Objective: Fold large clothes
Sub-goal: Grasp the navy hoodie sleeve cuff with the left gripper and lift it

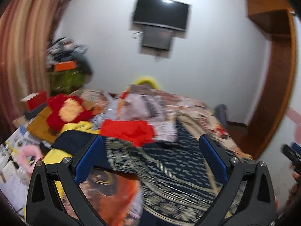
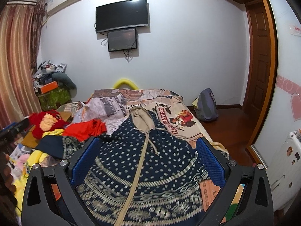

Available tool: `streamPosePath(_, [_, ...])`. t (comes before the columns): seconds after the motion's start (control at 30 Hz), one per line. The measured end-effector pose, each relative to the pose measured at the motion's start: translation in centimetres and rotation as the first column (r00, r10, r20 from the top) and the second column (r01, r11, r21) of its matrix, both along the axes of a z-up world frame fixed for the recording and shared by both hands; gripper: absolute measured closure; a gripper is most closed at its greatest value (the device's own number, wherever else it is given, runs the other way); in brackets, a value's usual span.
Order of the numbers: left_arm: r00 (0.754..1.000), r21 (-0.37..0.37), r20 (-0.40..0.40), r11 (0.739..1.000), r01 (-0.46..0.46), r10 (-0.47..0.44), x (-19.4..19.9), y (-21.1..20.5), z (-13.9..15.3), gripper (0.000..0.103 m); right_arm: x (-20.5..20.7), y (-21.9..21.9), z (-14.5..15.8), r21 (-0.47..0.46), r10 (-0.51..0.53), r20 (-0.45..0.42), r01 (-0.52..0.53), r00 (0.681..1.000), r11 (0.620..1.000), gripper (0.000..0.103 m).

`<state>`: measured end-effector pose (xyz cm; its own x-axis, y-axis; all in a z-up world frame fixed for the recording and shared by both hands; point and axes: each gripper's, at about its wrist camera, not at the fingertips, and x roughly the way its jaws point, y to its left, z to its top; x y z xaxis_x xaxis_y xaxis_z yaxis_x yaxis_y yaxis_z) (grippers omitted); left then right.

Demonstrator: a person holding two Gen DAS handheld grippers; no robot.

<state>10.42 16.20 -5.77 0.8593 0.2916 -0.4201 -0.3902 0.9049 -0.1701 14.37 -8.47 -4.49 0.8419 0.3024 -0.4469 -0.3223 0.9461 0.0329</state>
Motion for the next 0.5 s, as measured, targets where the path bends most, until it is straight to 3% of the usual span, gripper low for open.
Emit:
streamPosePath(0.2, [0.988, -0.074, -0.132, 0.993, -0.095, 0.084, 3.4, 8.0, -4.0, 0.0, 4.6, 1.4, -1.4, -0.053, -0.022, -0.048, 0.02, 0.999, 0.998, 0.001])
streamPosePath(0.33, [0.968, -0.178, -0.245, 0.979, -0.099, 0.054, 5.1, 12.5, -7.6, 0.0, 7.8, 2.6, -2.9, -0.058, 0.009, -0.121, -0.016, 0.993, 0.998, 0.001])
streamPosePath(0.43, [0.953, -0.275, -0.301, 0.956, -0.101, 0.014, 6.0, 15.4, -10.8, 0.0, 9.9, 3.6, -4.4, -0.029, 0.048, -0.189, -0.054, 0.981, 0.998, 0.001])
streamPosePath(0.5, [0.945, -0.372, -0.327, 0.922, -0.108, -0.022, 6.4, 17.6, -13.3, 0.0, 11.3, 4.6, -5.8, -0.022, 0.066, -0.245, -0.074, 0.967, 0.997, 0.001])
